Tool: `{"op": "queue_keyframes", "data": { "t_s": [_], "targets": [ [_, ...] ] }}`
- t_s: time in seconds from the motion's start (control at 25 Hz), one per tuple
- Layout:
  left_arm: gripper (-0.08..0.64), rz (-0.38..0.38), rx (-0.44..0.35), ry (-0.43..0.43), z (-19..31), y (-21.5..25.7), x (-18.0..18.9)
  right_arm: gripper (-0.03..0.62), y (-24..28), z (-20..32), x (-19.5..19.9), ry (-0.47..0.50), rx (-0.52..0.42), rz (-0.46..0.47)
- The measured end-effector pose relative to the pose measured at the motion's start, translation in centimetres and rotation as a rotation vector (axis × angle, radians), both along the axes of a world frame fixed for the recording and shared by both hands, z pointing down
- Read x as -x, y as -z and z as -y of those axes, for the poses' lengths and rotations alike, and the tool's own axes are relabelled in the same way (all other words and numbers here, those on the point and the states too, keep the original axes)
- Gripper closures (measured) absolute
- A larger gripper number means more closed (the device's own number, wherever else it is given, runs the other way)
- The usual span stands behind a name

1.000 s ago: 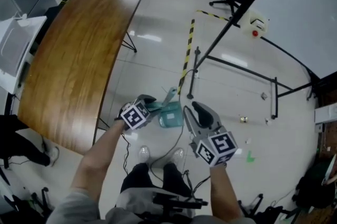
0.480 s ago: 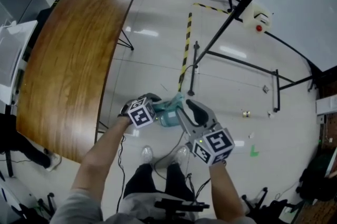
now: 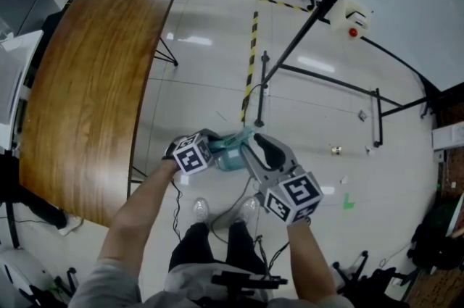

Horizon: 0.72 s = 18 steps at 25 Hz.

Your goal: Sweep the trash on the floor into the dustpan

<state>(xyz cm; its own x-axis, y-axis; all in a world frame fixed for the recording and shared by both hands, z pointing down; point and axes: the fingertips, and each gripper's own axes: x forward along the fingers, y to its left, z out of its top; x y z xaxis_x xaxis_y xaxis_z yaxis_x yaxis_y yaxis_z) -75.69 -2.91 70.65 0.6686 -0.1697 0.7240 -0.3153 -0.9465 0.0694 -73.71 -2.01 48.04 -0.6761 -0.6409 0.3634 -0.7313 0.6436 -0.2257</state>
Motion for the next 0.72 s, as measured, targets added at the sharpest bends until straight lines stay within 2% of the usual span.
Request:
{"op": "queue_keyframes", "data": {
  "t_s": [0.28,0.36,0.72],
  "targets": [
    [0.442,0.002,0.014,0.035,0.4,1.1,0.2,0.446,1.3,0.6,0.9,0.013,-0.046,0.021],
    [0.442,0.001,0.004,0.036,0.6,2.5,-0.1,0.397,2.8,0.5,1.6,0.044,-0.069,0.047],
    [0.442,0.093,-0.034,-0.097,-0.9,8.9,-3.3,0.388,11.7,1.3,0.1,0.071,-0.222,0.103]
  ]
}}
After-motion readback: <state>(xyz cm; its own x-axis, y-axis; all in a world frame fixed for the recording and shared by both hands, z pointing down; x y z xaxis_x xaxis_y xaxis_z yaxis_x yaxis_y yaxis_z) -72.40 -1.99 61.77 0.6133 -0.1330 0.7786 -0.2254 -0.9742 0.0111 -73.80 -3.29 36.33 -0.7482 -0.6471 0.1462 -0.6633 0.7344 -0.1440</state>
